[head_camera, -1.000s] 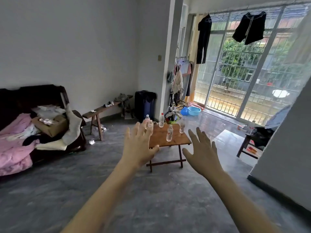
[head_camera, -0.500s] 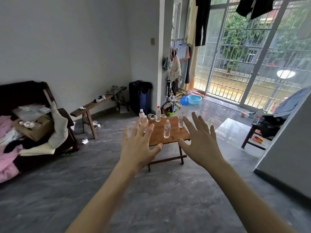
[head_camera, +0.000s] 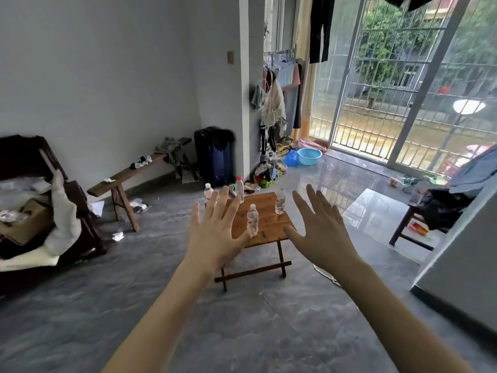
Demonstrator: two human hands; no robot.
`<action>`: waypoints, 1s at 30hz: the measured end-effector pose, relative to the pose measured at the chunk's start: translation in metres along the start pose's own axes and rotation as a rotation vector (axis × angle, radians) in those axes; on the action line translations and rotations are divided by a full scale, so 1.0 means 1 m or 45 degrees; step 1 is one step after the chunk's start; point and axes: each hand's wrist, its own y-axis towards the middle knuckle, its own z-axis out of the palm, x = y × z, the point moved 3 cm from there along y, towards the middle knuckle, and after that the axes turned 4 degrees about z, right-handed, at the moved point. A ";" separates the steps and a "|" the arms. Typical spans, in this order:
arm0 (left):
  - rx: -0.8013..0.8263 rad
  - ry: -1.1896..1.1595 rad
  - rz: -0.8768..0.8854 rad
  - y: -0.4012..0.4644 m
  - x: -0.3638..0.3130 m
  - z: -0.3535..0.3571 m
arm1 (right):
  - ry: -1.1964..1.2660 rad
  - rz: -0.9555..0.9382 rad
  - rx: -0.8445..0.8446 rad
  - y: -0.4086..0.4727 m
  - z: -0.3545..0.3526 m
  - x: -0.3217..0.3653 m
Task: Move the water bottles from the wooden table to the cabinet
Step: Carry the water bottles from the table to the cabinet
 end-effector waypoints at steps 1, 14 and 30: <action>-0.003 -0.003 -0.004 0.013 -0.001 0.004 | 0.016 0.005 0.001 0.011 0.002 -0.007; 0.022 0.005 -0.026 0.210 -0.005 0.073 | -0.032 0.025 0.052 0.195 0.046 -0.093; 0.036 -0.036 0.115 0.439 -0.064 0.143 | -0.055 0.211 0.055 0.372 0.065 -0.232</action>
